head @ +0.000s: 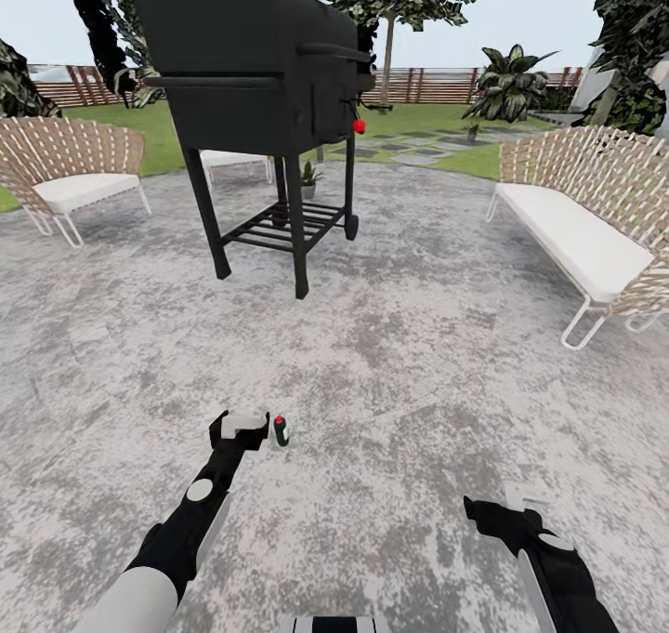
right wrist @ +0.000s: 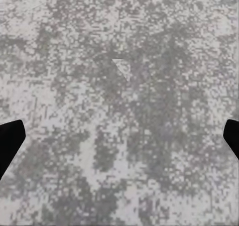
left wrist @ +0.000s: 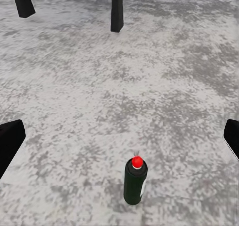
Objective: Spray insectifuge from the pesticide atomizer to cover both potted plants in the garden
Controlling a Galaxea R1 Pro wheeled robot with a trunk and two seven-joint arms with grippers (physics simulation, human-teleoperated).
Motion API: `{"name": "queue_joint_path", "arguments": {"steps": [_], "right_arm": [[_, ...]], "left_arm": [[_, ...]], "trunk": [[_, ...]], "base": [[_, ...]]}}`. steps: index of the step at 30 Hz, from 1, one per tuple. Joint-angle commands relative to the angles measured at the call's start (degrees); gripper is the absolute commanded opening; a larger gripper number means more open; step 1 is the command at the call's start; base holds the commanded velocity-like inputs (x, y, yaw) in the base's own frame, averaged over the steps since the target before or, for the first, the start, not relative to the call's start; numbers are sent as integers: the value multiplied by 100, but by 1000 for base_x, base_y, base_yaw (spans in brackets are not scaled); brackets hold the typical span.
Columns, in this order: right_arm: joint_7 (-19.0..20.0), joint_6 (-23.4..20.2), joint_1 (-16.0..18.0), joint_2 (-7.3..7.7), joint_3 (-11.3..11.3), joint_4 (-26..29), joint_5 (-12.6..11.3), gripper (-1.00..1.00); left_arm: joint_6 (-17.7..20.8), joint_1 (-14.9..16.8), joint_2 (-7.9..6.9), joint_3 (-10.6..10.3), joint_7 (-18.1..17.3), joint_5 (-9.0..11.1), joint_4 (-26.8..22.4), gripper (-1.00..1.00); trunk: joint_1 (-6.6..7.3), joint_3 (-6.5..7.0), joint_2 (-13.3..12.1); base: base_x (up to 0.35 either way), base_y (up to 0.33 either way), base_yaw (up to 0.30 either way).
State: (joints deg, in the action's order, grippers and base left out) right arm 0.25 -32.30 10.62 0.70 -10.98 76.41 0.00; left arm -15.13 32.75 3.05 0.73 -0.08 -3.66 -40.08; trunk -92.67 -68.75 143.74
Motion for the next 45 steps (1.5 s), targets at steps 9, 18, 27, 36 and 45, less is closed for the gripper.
{"name": "queue_joint_path", "arguments": {"steps": [9, 18, 27, 36, 45], "right_arm": [[6, -31, 2, 0, -1, -2, 0, 100], [6, -29, 2, 0, -1, -3, 0, 100], [2, -29, 2, 0, -1, 4, 0, 100], [1, -28, 2, 0, -1, 6, 0, 100], [1, -26, 2, 0, -1, 4, 0, 100]], "left_arm": [[-25, 3, 2, 12, -1, -38, 2, 100], [-20, 3, 2, 8, -1, -38, 1, 100], [-21, 3, 2, 15, -1, -38, 4, 100], [-25, 3, 7, 7, -1, -38, 0, 100], [-22, 3, 11, 6, -1, -38, 1, 100]], "trunk": [[-1, -28, 2], [-1, -92, 2], [-1, -111, 2], [-1, -111, 2], [-1, -114, 2]], "base": [[97, -61, -56], [2, -1, -189], [160, 161, -68], [67, 71, -1], [184, -114, 9]]}}
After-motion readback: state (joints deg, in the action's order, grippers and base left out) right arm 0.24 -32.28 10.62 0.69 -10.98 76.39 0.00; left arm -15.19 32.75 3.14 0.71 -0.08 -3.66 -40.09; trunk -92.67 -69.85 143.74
